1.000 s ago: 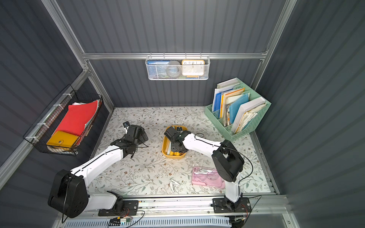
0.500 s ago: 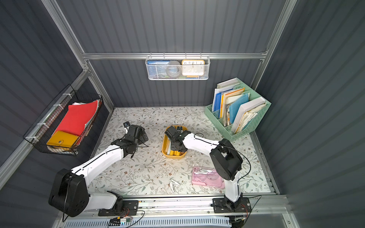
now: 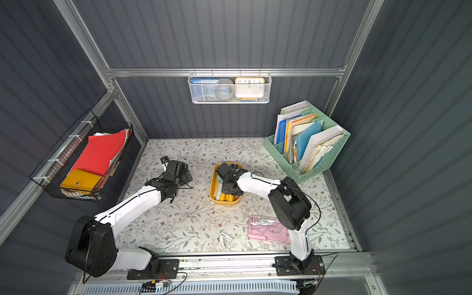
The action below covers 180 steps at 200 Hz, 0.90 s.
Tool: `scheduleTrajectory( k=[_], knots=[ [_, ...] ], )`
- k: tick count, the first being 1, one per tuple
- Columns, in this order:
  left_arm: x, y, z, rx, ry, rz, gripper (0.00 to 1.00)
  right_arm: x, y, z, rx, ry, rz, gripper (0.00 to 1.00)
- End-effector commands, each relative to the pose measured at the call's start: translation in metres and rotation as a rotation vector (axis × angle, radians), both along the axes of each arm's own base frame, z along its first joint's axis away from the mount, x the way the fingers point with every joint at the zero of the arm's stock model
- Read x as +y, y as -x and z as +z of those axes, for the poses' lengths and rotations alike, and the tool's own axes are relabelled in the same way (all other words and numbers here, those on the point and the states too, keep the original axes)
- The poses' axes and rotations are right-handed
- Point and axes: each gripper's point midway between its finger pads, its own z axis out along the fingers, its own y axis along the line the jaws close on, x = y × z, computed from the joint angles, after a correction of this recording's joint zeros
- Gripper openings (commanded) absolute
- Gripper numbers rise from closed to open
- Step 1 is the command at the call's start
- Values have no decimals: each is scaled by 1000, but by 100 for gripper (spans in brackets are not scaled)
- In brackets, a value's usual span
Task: Take the hand rake out of the storage box
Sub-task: Pick up the rake from the storage box.
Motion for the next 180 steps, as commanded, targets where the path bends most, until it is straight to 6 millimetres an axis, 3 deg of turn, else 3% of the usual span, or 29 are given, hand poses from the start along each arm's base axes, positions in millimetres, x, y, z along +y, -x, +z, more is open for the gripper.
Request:
scheduleTrajectory(
  k=[1,68,180],
  knots=[
    [-5,-3,-3,7,12,-5,100,-6,4,-14,28,28,-8,28],
    [-5,-4,-1,13,7,-3,100,-5,1,12,-20,13,22,21],
    [-9,-9,1,19,-7,-7,100,-17,-1,85,-150,24,76,14]
  ],
)
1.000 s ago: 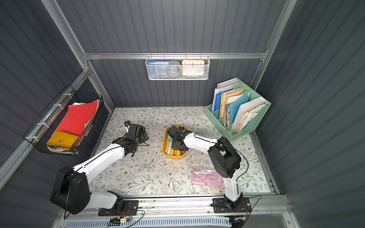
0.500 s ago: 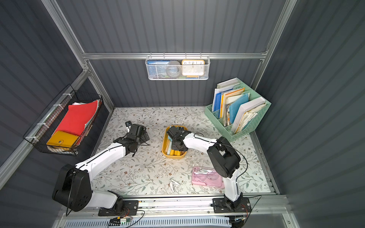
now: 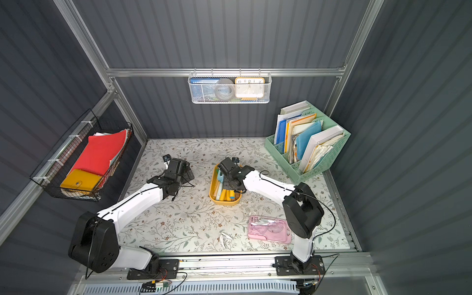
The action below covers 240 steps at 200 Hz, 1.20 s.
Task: Take the hand rake out of the storage box
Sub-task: Pick up the rake from the storage box, then place the rake at the center of the board.
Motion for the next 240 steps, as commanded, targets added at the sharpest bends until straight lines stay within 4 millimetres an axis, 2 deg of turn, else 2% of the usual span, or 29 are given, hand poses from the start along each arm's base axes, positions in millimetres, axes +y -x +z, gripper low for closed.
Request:
scheduleTrajectory(
  k=[1,37,75,103,134,152,195,240],
  knots=[
    [0,0,-1,17,-12,9,100,-9,-1,18,-34,46,17,14],
    [0,0,-2,18,-17,9,100,-24,-1,33,-56,115,21,14],
    [0,-1,0,17,-22,7,100,-67,-3,39,-56,172,-11,13],
    [-1,-4,1,15,-25,6,100,-103,-3,26,-18,225,-29,13],
    [-2,-7,1,17,-28,1,100,-129,-2,0,47,301,-31,13],
    [-3,-9,3,17,-31,-1,100,-132,-2,-15,78,331,-25,13],
    [-3,-11,7,14,-36,2,100,-124,-7,-50,142,334,-33,13],
    [-1,-9,7,14,-40,7,100,-117,-11,-72,176,321,-42,13]
  ],
)
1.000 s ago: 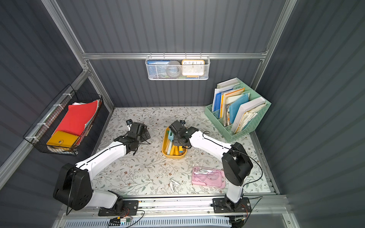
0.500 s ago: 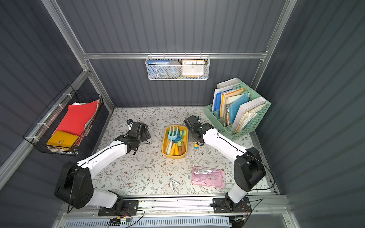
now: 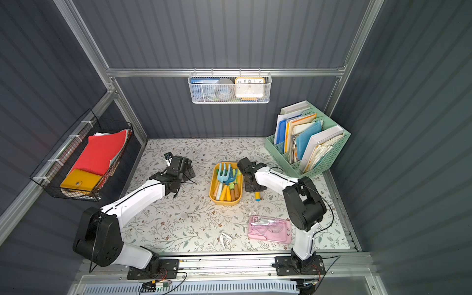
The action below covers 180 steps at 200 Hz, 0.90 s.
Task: Take the hand rake out of the storage box
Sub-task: Place the rake at the center of the board.
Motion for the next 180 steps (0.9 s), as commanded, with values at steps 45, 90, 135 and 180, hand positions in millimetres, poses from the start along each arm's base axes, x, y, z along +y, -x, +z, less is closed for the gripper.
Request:
scheduleTrajectory(
  k=[45,90,135,180],
  knots=[
    [0,-3,7,-7,-12,4,100,6,-4,-19,4,-12,-33,14],
    [-1,-5,7,-4,-16,3,100,11,1,-32,2,-57,-51,23],
    [1,-2,10,-7,-23,12,100,14,2,-38,4,-83,-56,27],
    [2,-3,12,-9,-24,15,100,19,2,-37,0,-117,-61,37]
  ],
)
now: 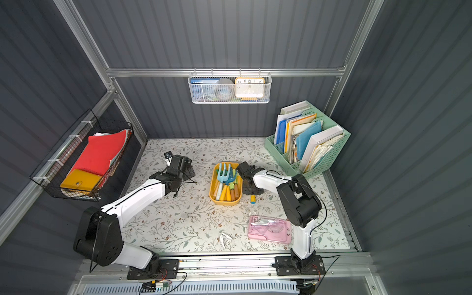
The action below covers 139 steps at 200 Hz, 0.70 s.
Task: Take the hand rake out of the storage box
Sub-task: Place the rake at the center of the board.
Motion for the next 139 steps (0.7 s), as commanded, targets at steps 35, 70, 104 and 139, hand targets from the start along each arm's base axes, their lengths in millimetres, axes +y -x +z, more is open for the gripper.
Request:
scheduleTrajectory(
  k=[35,70,104,139],
  knots=[
    [3,-1,12,-5,-30,13,100,7,4,2,1,-42,-11,43],
    [3,0,13,-1,-34,9,100,10,-2,25,-45,-79,-8,53],
    [3,1,11,7,-39,4,100,8,-1,44,-64,-95,5,59],
    [4,1,12,11,-52,1,100,2,4,53,-67,-104,23,63]
  ],
)
